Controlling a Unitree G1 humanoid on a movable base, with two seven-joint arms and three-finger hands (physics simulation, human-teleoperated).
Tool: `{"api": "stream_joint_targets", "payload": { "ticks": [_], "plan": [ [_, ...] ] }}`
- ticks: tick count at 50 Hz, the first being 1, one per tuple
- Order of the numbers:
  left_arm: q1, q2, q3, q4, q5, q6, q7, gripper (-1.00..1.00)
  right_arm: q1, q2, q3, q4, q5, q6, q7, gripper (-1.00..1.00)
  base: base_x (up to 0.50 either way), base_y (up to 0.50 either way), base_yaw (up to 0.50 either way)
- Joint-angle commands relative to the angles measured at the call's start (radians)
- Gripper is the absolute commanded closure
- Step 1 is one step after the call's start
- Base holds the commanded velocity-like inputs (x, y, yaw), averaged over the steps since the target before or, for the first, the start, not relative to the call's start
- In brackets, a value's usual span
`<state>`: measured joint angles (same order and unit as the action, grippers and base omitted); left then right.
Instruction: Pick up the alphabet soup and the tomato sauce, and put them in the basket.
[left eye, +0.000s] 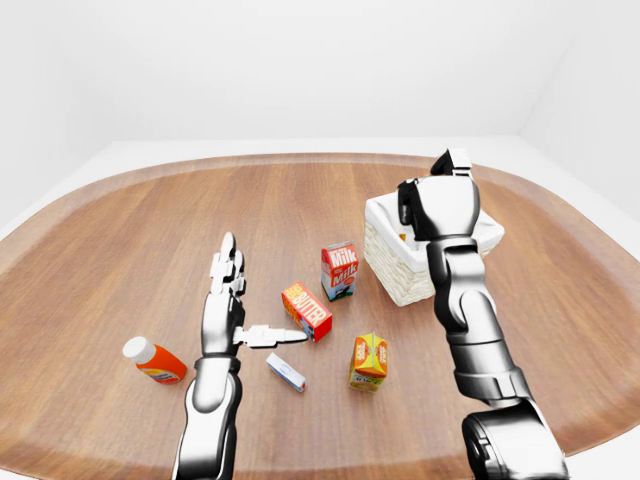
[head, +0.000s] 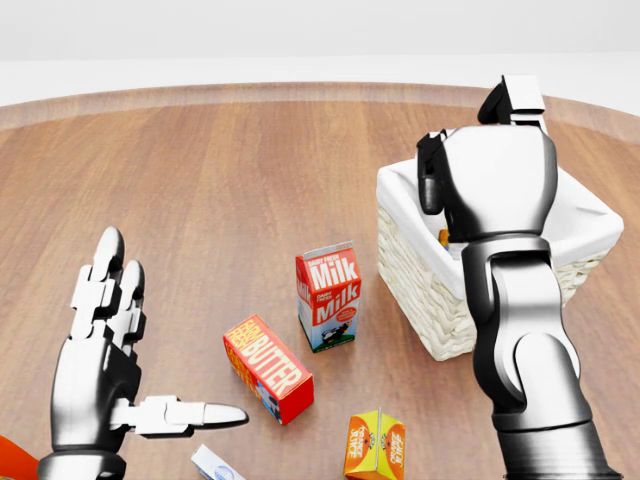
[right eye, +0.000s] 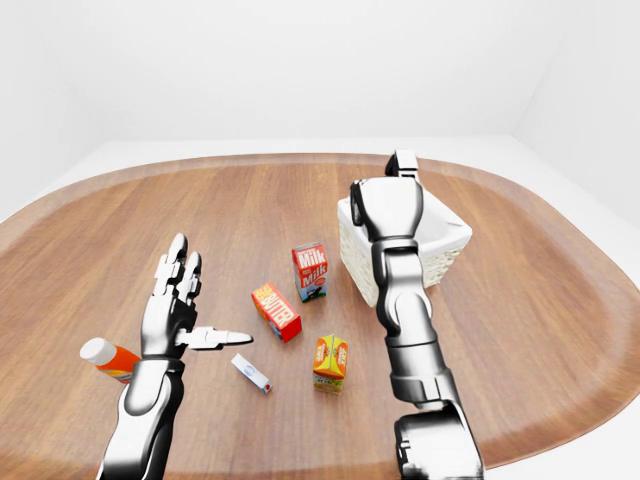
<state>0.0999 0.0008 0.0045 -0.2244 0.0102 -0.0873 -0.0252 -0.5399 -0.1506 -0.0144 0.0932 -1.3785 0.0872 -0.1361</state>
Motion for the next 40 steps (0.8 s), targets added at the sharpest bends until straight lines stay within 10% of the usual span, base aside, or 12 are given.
{"api": "stream_joint_targets", "payload": {
  "ticks": [1,40],
  "plan": [
    [0.002,-0.001,0.0,-0.016,-0.006,0.0,0.004,-1.0,-0.203,-0.053,-0.001,0.286,0.041,0.0,-0.063,1.0,0.0,0.0,0.0],
    [0.009,0.001,0.001,-0.019,-0.009,0.0,-0.011,-1.0,-0.63,-0.093,0.076,1.142,0.208,0.0,-0.315,1.0,0.0,0.0,0.0]
  ]
}}
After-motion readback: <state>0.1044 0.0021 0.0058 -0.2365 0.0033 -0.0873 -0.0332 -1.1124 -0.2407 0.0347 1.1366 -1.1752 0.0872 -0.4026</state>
